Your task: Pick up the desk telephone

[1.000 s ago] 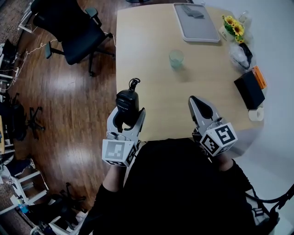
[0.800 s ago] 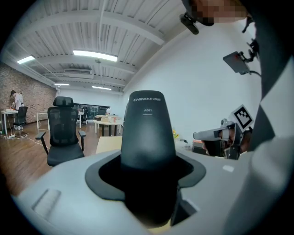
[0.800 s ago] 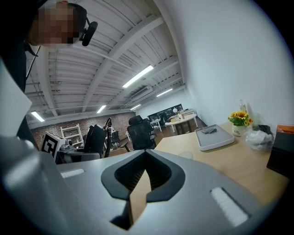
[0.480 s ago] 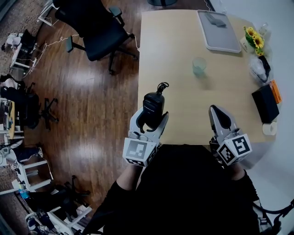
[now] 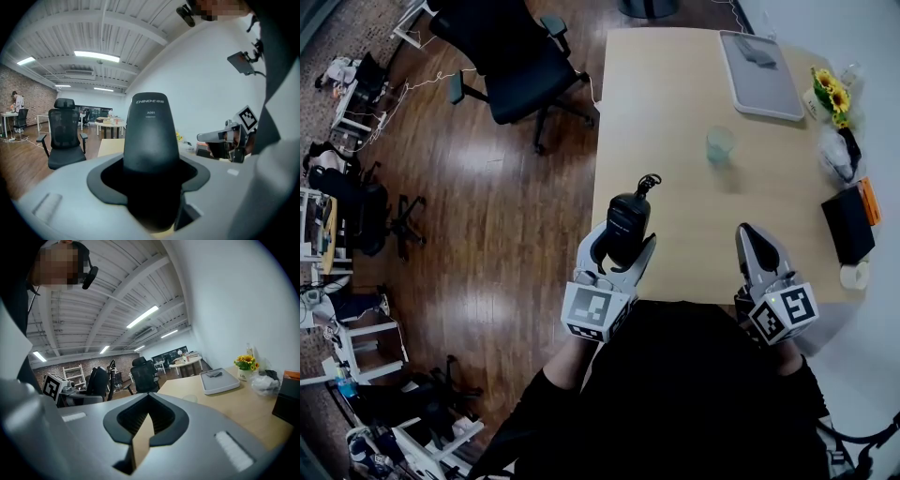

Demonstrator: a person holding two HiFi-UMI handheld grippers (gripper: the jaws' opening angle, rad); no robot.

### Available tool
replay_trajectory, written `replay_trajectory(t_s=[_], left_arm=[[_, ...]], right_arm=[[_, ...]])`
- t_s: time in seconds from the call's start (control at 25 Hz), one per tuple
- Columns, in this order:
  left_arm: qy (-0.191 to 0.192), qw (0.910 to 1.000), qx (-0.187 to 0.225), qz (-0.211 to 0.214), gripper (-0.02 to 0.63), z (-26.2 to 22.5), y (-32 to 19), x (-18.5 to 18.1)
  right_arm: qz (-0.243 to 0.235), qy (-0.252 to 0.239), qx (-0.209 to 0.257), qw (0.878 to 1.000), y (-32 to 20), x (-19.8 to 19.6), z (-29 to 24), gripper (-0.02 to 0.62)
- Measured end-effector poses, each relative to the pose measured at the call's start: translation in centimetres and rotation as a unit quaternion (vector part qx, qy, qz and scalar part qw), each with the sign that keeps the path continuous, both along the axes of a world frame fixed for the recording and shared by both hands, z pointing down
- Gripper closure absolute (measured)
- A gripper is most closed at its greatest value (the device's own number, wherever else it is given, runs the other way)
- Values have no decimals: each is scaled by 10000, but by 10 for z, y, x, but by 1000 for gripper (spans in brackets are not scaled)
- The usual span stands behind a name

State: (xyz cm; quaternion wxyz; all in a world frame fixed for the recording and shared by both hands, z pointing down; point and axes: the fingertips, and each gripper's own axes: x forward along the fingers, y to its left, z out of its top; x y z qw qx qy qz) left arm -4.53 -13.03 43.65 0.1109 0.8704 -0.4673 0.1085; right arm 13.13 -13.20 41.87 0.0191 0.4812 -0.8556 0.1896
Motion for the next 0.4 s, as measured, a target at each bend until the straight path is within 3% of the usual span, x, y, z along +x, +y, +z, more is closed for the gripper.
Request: replay_trajectory(t_s=[0.4], left_arm=[[107,9998,-111,-118,344,-6,0,-4]], right_arm=[[-34,-2,-12,10000,1,-6,-2,595]])
